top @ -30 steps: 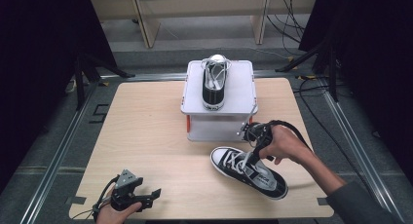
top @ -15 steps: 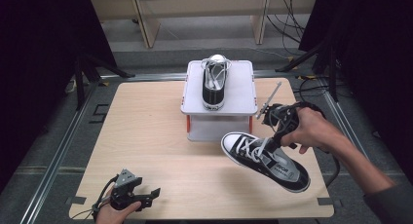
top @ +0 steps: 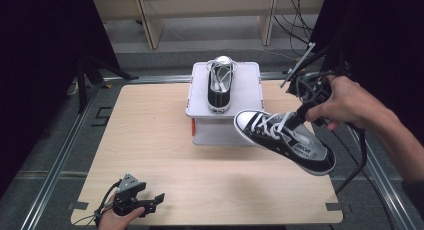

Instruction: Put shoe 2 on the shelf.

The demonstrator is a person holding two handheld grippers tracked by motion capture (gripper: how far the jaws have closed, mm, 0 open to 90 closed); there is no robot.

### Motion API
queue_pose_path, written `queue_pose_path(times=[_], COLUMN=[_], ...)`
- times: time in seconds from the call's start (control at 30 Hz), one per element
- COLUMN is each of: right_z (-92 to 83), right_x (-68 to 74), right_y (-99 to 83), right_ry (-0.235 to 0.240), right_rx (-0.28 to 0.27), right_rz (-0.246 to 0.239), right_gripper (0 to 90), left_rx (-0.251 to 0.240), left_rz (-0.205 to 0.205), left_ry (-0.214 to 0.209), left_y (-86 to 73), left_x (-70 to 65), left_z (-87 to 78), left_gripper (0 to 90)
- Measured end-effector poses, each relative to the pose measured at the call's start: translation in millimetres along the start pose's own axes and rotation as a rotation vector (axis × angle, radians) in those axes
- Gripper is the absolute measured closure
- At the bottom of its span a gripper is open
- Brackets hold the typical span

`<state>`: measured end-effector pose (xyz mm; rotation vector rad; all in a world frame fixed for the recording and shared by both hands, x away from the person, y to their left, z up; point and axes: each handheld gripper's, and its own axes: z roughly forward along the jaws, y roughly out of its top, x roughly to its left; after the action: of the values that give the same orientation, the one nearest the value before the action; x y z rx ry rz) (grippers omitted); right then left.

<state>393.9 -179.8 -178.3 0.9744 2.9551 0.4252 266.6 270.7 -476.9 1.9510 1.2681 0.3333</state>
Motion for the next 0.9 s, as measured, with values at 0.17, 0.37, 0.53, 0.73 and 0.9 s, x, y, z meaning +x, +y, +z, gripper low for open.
queue_pose_path(times=[0.17, 0.37, 0.53, 0.73, 0.9], right_z=[-13.0, -3.6, 8.4, 25.7, 33.7], right_x=[-30.3, -70.8, -91.6, -113.8, -131.1], right_y=[15.5, 49.6, 70.7, 101.6, 120.4], right_ry=[-0.039, -0.135, -0.158, -0.153, -0.173], right_rx=[-0.055, -0.031, -0.061, -0.107, -0.146], right_rz=[0.092, 0.194, 0.258, 0.330, 0.432], right_gripper=[86.3, 86.3, 86.3, 86.3, 86.3], left_rx=[-0.014, -0.012, -0.014, -0.021, -0.023], left_rz=[-0.008, -0.013, -0.013, -0.011, -0.010], left_ry=[-0.018, -0.021, -0.029, -0.038, -0.047], left_y=[-0.1, 0.2, -0.3, 0.2, 0.2], left_x=[-1.0, -0.2, -0.2, -1.4, -2.9], left_z=[-0.7, -1.3, -2.0, -3.2, -3.7], left_gripper=[16.3, 16.3, 16.2, 16.2, 16.2])
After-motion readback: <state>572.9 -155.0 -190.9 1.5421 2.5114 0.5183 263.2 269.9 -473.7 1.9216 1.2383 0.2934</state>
